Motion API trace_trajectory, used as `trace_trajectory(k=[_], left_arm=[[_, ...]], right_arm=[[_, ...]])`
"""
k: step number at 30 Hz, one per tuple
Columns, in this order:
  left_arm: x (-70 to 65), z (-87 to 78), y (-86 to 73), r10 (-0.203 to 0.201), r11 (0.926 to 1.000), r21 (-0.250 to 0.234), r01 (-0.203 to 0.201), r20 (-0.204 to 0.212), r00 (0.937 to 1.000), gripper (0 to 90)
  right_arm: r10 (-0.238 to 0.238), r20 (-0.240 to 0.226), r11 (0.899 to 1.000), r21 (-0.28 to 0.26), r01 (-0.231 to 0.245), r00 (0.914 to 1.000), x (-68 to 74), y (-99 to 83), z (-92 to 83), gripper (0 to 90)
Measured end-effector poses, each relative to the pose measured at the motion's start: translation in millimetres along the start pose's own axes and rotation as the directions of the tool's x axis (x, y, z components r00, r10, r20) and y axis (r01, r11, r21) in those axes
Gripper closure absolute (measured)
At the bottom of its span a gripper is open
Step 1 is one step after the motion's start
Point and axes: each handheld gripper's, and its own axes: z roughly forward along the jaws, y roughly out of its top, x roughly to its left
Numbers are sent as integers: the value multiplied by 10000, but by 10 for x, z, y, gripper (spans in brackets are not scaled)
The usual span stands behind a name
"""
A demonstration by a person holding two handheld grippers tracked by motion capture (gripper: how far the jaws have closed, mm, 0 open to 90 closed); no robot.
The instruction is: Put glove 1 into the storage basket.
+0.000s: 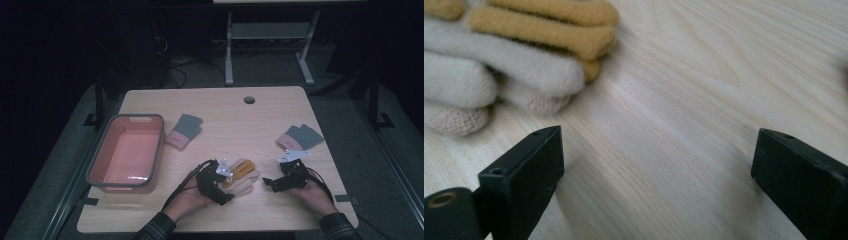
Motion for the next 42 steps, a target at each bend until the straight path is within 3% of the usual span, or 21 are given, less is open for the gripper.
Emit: trace_trajectory(k=[8,16,22,23,30,42], left_arm=[[-11,-28,-10,129,9996,-234,-126,150,9998,415],[-3,-48,20,85,10000,-34,-83,406,9991,573],[26,-62,0,-222,9993,-299,243,707,9973,611],[36,-71,1,-114,9996,-250,133,737,9972,615],[86,-152,2,-306,9973,-632,378,1112,9933,664],[129,-320,10,-314,9934,-1050,451,1281,9913,793]], right_arm=[[22,-57,9994,-351,-24,10000,23,-31,30,28],[27,-62,9994,-350,-29,10000,23,-31,30,28],[25,-60,9994,-354,-27,10000,22,-31,30,28],[26,-62,9994,-349,-28,10000,22,-31,30,28],[30,-61,9994,-349,-32,10000,22,-31,30,28],[34,-62,9994,-347,-36,10000,22,-31,29,28]])
